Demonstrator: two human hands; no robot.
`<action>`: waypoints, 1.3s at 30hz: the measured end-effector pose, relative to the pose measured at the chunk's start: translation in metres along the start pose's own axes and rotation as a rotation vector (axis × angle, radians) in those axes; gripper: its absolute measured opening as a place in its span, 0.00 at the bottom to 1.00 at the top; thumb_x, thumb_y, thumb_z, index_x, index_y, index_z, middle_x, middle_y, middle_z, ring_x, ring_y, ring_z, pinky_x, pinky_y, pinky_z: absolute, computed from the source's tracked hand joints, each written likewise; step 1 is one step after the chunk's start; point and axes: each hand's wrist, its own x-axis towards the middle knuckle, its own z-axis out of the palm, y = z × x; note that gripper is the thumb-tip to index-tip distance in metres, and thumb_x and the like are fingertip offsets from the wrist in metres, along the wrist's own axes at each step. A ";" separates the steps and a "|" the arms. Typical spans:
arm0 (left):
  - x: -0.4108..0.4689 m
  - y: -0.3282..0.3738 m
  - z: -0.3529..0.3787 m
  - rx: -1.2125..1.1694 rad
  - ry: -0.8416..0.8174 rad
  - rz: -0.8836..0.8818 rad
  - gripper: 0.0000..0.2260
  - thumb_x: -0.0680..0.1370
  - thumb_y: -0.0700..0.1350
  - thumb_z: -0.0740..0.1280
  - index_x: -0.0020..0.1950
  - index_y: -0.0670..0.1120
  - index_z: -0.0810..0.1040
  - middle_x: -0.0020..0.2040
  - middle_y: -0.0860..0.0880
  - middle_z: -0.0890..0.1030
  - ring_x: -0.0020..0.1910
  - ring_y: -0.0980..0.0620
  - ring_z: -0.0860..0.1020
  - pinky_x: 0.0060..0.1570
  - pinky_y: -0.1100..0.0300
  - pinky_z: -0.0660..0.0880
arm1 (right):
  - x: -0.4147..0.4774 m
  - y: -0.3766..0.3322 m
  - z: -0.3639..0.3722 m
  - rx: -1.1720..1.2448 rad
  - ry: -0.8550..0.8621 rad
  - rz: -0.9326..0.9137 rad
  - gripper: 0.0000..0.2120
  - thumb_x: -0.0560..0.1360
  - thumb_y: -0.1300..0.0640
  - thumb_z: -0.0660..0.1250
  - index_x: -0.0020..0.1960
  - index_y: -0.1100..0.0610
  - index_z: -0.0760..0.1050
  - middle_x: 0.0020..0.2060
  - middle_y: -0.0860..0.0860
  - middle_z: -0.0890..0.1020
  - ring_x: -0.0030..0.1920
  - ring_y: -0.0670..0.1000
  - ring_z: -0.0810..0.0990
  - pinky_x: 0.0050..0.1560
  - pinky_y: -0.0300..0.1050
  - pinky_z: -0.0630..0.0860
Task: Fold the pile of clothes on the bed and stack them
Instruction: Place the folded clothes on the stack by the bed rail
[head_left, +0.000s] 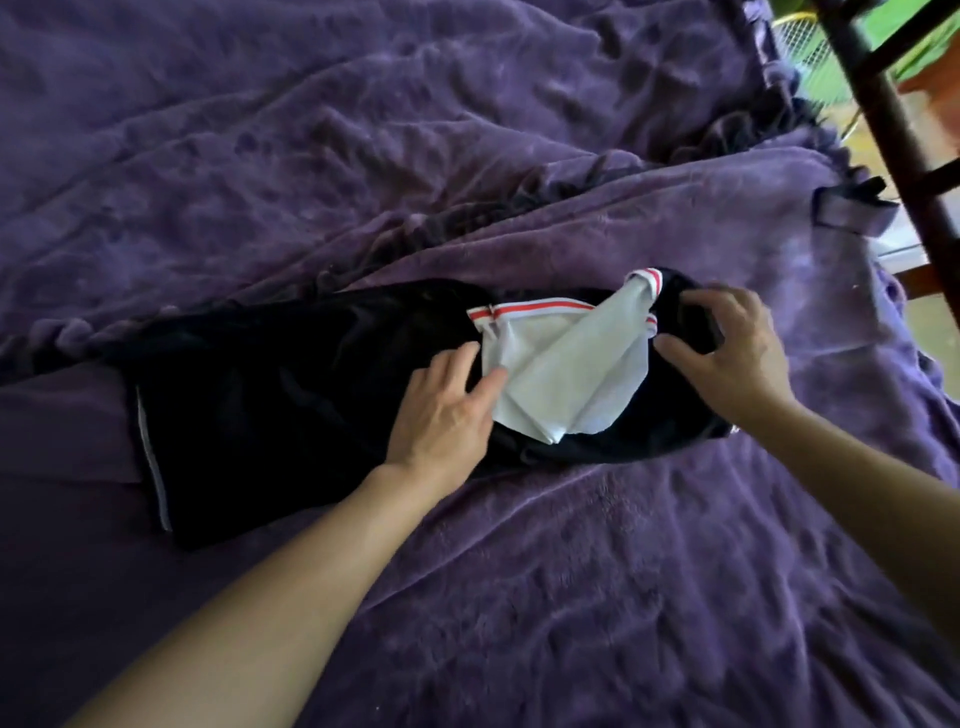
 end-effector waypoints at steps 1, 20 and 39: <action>0.002 0.010 0.010 0.010 -0.060 0.040 0.20 0.73 0.40 0.66 0.65 0.48 0.74 0.67 0.41 0.70 0.60 0.39 0.72 0.52 0.46 0.72 | 0.005 0.009 -0.001 0.018 -0.058 0.194 0.31 0.64 0.36 0.72 0.64 0.46 0.72 0.62 0.50 0.76 0.60 0.55 0.75 0.59 0.53 0.73; -0.119 -0.048 -0.013 -0.375 0.093 -0.677 0.14 0.78 0.37 0.62 0.62 0.43 0.78 0.60 0.45 0.76 0.57 0.45 0.75 0.54 0.56 0.72 | -0.024 -0.230 0.028 0.239 -0.509 -0.183 0.26 0.67 0.51 0.77 0.61 0.58 0.73 0.51 0.52 0.79 0.54 0.54 0.79 0.46 0.40 0.69; -0.100 -0.094 0.013 -0.127 -0.286 -0.456 0.27 0.78 0.40 0.59 0.77 0.48 0.57 0.78 0.46 0.52 0.74 0.44 0.57 0.68 0.49 0.63 | -0.036 -0.152 0.119 0.439 -0.416 0.443 0.27 0.66 0.51 0.78 0.60 0.58 0.75 0.56 0.55 0.81 0.51 0.54 0.81 0.53 0.51 0.79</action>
